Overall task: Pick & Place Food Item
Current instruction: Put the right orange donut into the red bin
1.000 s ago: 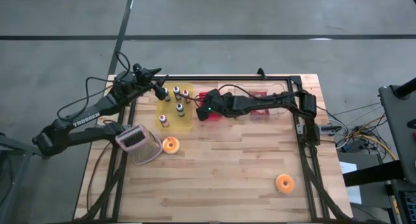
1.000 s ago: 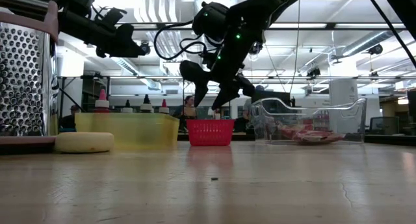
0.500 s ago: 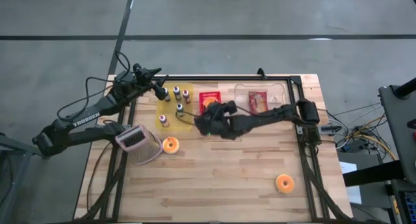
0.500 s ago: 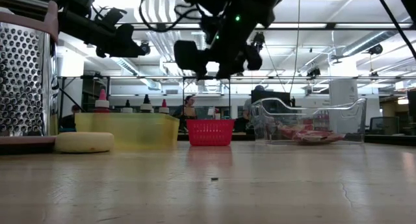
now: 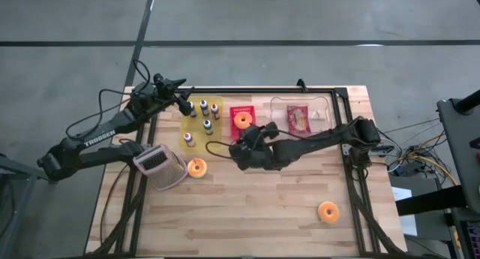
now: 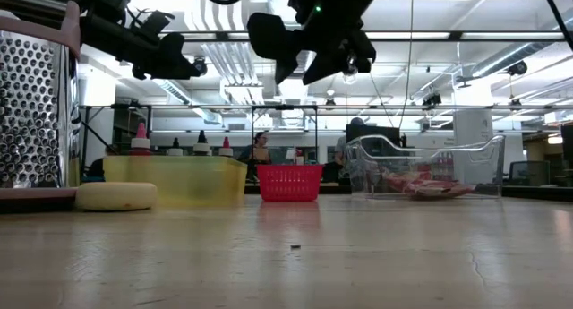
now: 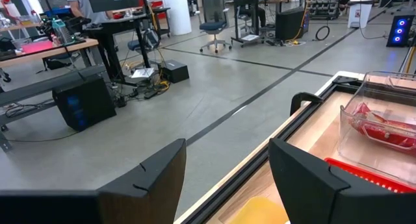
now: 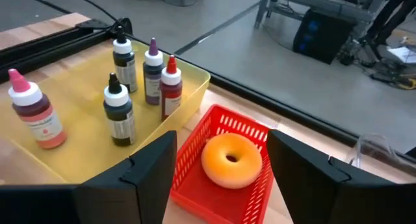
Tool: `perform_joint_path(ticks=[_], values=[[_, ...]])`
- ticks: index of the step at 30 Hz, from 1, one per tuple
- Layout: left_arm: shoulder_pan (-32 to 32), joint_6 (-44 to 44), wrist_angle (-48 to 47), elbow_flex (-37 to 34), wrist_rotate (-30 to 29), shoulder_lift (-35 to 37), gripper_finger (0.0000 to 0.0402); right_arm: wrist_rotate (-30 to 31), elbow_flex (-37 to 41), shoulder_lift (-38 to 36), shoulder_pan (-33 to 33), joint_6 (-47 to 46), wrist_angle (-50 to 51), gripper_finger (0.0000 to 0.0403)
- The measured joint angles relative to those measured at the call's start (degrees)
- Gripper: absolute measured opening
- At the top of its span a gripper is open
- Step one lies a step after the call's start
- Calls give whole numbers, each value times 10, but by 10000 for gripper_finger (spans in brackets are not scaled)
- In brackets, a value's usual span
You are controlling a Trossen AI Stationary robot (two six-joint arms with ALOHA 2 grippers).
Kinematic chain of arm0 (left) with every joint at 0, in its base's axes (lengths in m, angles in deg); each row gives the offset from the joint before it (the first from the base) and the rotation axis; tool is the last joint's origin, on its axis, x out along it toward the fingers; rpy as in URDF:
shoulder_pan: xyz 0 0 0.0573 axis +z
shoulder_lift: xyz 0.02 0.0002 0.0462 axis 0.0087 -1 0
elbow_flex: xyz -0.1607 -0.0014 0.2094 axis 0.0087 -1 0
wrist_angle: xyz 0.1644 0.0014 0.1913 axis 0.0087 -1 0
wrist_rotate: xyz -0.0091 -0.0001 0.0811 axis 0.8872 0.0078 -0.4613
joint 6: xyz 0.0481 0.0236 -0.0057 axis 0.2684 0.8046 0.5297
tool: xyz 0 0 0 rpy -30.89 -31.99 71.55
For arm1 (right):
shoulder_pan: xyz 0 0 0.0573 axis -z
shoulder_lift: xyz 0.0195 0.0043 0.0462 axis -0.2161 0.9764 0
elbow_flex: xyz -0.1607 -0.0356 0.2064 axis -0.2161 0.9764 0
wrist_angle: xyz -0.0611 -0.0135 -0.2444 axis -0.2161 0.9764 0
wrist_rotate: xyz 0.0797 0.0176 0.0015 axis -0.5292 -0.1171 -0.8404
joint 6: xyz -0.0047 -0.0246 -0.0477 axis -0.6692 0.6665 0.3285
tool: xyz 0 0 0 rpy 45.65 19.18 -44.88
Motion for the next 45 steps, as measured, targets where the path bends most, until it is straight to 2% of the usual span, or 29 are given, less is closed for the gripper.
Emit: perform_joint_path(ticks=[30,33,37,39,45], values=[[0,0,0,0,0,0,223,-27,5,0,5,-24,20,233],[0,0,0,0,0,0,223,-76,3,-13,5,-62,86,233],[0,0,0,0,0,0,223,-223,-24,-42,9,-195,246,233],[0,0,0,0,0,0,223,-283,-31,-48,10,-232,309,233],[0,0,0,0,0,0,223,-384,-46,-55,-2,-316,433,233]])
